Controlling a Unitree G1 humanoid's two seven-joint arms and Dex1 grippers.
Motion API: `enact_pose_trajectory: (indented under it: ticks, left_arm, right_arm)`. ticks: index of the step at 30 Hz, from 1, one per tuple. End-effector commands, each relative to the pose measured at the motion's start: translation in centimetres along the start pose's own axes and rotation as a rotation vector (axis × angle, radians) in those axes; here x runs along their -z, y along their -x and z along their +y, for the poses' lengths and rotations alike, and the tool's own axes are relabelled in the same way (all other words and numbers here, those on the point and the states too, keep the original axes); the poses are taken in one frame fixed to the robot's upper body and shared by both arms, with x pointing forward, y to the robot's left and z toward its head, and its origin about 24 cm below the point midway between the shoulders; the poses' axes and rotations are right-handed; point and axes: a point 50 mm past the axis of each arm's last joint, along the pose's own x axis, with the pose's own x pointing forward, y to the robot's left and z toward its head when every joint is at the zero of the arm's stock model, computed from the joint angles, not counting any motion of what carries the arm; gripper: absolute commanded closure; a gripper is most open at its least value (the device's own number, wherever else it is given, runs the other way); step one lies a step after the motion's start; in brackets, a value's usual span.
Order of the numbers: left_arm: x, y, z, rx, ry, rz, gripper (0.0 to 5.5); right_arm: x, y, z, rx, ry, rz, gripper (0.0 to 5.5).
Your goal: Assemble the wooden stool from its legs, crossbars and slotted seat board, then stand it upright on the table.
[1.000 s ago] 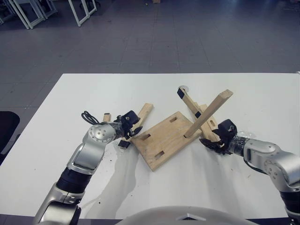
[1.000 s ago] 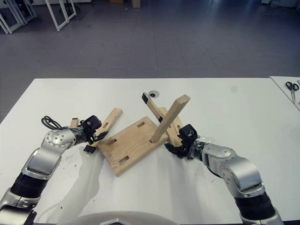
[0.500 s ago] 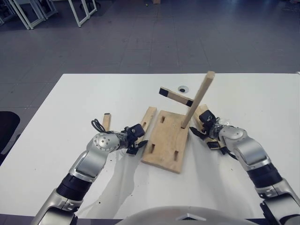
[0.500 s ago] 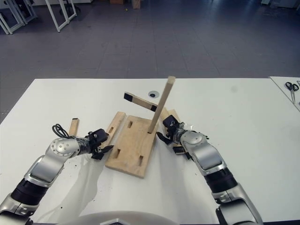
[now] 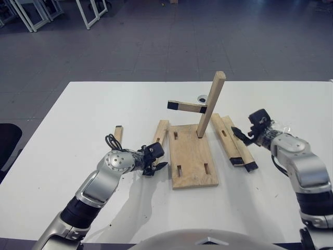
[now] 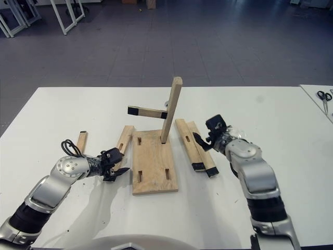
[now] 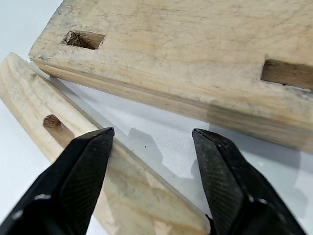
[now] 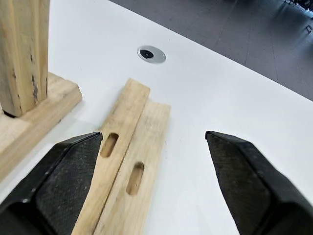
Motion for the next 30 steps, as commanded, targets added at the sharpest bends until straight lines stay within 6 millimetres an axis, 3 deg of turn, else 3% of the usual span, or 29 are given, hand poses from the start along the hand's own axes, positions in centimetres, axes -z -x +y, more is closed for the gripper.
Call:
enact_pose_trajectory:
  ticks: [1,5,10,17,22,30]
  left_arm:
    - [0.3,0.6,0.4,-0.040,0.012,0.012,2.53]
    - [0.6,0.7,0.3,-0.050,0.026,0.016,2.53]
    - [0.9,0.7,0.1,-0.049,0.038,0.021,2.53]
    - [0.9,0.4,0.0,-0.051,0.048,0.018,2.53]
    - [0.9,0.2,0.0,-0.053,0.056,0.015,2.53]
    - [0.8,0.0,0.0,-0.052,0.061,0.007,2.53]
  right_arm:
    - [2.7,2.1,0.2,0.004,-0.037,0.096,1.61]
    - [4.4,3.9,1.2,-0.025,-0.045,0.156,1.61]
    - [4.8,5.0,1.9,-0.076,-0.025,0.185,1.61]
    - [6.4,5.4,1.9,-0.083,0.034,0.275,1.61]
    - [6.7,4.5,2.2,-0.088,0.020,0.270,1.61]
    - [7.7,2.1,2.8,-0.051,-0.084,0.247,2.96]
